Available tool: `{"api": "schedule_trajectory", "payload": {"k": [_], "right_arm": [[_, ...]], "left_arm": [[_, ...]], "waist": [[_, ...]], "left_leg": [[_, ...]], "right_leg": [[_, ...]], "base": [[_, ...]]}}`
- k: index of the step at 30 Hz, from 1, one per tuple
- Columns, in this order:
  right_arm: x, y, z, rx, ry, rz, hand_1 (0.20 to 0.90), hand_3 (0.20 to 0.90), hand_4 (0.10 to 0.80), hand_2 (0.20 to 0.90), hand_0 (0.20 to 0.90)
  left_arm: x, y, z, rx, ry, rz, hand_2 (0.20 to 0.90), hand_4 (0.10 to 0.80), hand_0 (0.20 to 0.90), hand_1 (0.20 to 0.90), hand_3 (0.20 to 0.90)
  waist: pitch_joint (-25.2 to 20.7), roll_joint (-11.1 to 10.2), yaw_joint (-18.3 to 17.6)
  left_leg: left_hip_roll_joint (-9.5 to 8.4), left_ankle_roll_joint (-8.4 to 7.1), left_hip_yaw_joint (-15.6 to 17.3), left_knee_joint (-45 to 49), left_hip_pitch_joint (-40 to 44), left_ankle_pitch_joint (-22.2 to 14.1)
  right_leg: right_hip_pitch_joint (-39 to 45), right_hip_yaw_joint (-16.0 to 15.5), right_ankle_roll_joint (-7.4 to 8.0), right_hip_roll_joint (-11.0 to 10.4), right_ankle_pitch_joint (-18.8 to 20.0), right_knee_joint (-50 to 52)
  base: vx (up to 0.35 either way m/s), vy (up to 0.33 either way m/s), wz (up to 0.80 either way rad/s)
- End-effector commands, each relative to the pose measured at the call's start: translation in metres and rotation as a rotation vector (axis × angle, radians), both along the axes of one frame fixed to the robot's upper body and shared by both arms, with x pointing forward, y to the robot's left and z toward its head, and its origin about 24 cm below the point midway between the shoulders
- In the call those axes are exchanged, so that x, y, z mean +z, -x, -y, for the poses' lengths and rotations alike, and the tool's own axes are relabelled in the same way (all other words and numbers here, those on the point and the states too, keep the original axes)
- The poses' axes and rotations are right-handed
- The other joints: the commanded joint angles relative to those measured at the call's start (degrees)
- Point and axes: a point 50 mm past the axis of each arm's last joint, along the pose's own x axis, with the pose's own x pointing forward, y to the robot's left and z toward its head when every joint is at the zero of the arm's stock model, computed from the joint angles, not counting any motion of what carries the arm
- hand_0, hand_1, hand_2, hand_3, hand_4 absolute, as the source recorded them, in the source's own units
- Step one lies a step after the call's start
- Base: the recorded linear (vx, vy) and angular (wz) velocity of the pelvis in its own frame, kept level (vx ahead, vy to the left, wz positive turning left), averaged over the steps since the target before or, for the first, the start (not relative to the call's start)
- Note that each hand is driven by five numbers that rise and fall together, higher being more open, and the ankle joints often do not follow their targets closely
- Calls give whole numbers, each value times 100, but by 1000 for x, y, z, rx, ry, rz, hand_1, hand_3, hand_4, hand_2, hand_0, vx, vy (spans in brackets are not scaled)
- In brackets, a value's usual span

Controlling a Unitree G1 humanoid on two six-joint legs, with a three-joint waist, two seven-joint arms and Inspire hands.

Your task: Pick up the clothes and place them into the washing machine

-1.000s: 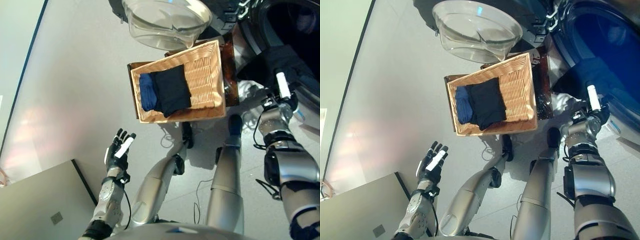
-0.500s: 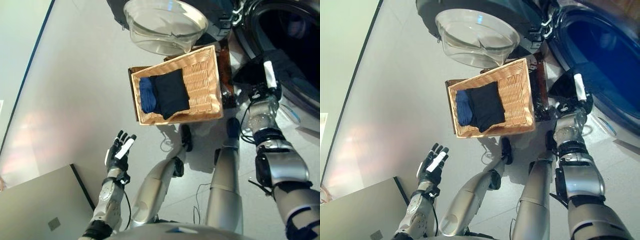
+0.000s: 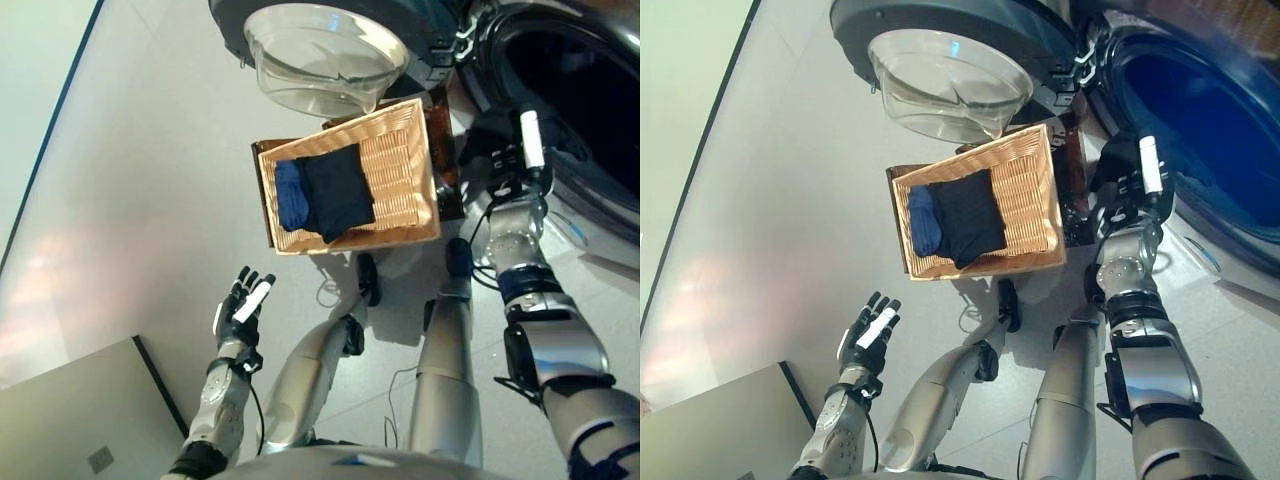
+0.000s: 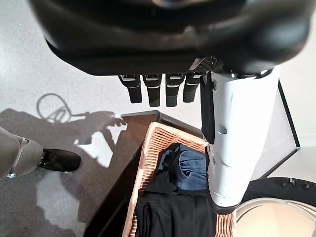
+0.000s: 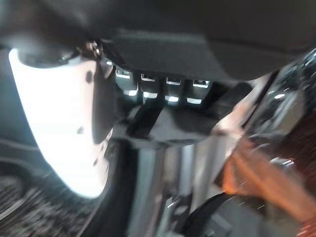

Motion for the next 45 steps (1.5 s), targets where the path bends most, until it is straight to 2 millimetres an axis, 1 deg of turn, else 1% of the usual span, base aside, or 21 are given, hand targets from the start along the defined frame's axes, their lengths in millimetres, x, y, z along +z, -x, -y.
{"api": "schedule_trajectory", "payload": {"k": [1,6,13,17,20,21,22,25,27,30,32,33,34,37,38,40,41,42,45], "right_arm": [[94,0,-9,-5,184,332,200,200,300,200,200],[85,2,0,-56,183,277,200,200,300,200,200],[82,4,8,-100,175,248,200,200,300,200,200],[87,7,12,-118,164,273,200,200,300,200,200],[96,15,24,-160,136,324,200,200,300,200,200],[96,15,24,-160,136,324,200,200,300,200,200],[103,22,36,-210,127,340,200,200,300,200,200],[114,35,60,-310,95,364,200,200,300,200,200],[125,45,76,-377,78,390,200,200,300,200,200],[140,59,95,-458,67,410,200,200,300,200,200],[150,69,107,-511,69,408,200,200,300,200,200],[151,69,107,-511,70,409,200,200,300,200,200],[158,76,113,-546,73,412,200,200,300,200,200],[173,88,124,-603,69,426,200,200,300,200,200],[176,91,128,-622,68,421,200,200,300,200,200],[181,95,129,-638,64,434,200,200,300,200,200],[188,102,132,-670,51,461,200,200,300,200,200],[191,105,133,-683,49,471,200,200,300,200,200],[196,111,135,-716,25,493,200,200,300,200,200]], "left_arm": [[4,1,-33,81,-95,23,900,800,900,900,900],[5,1,-35,86,-105,28,900,800,900,900,900],[7,1,-37,97,-109,37,900,800,900,900,900],[7,1,-40,103,-118,36,900,800,900,900,900],[8,2,-41,109,-117,38,900,800,900,900,900],[8,2,-41,108,-117,38,900,800,900,900,900],[8,3,-42,111,-123,39,900,800,900,900,900],[7,4,-44,112,-132,34,900,800,900,900,900],[6,6,-46,112,-142,27,900,800,900,900,900],[5,7,-46,115,-144,24,900,800,900,900,900],[5,8,-47,109,-151,24,900,800,900,900,900],[5,8,-47,110,-150,25,900,800,900,900,900],[5,9,-49,110,-159,21,900,800,900,900,900],[5,10,-51,117,-167,18,900,800,900,900,900],[4,10,-52,118,-171,15,900,800,900,900,900],[5,9,-52,121,-171,20,900,800,900,900,900],[4,10,-53,125,-175,11,900,800,900,900,900],[4,11,-53,128,-175,10,900,800,900,900,900],[4,11,-55,136,-180,6,900,800,900,900,900]], "waist": [[-262,129,143],[-263,174,143],[-307,204,154],[-346,213,154],[-379,225,138],[-379,225,138],[-408,231,132],[-459,237,126],[-494,238,125],[-544,256,142],[-572,250,128],[-568,257,135],[-599,253,128],[-639,264,135],[-663,256,136],[-664,269,138],[-682,274,133],[-696,268,129],[-722,278,147]], "left_leg": [[163,-517,29,358,-343,-157],[155,-511,23,324,-330,-148],[143,-514,35,309,-315,-151],[138,-515,42,304,-300,-156],[130,-512,39,303,-281,-167],[130,-512,39,303,-281,-167],[124,-511,36,304,-274,-174],[117,-512,27,280,-252,-185],[105,-514,24,260,-232,-191],[114,-515,17,251,-242,-161],[97,-527,-1,252,-201,-198],[108,-524,7,246,-222,-161],[88,-533,-1,239,-180,-196],[92,-535,10,202,-172,-161],[80,-542,-2,201,-145,-193],[91,-538,7,197,-166,-160],[87,-544,-7,176,-157,-153],[77,-550,-17,174,-133,-184],[89,-542,-8,148,-149,-142]], "right_leg": [[322,-240,-343,366,-455,138],[331,-250,-339,367,-458,134],[345,-244,-332,368,-453,116],[367,-226,-325,362,-446,88],[372,-206,-318,364,-451,103],[372,-206,-318,364,-451,103],[382,-203,-314,365,-458,100],[390,-202,-304,360,-475,92],[410,-212,-295,351,-483,76],[394,-202,-288,358,-442,64],[438,-206,-277,337,-502,69],[417,-202,-278,348,-454,56],[451,-205,-273,339,-506,66],[461,-196,-265,349,-455,22],[488,-205,-258,336,-498,25],[469,-208,-253,342,-453,11],[485,-217,-246,340,-457,-11],[506,-217,-244,330,-499,-6],[482,-213,-240,346,-441,-36]], "base": [[0,0,0],[0,0,0],[-1,0,-1],[-1,0,-1],[1,6,-2],[0,0,0],[0,0,0],[0,0,0],[0,0,0],[0,0,0],[0,0,0],[0,0,0],[0,0,0],[0,0,0],[0,0,0],[0,0,0],[0,0,0],[0,0,0],[0,0,0]]}}
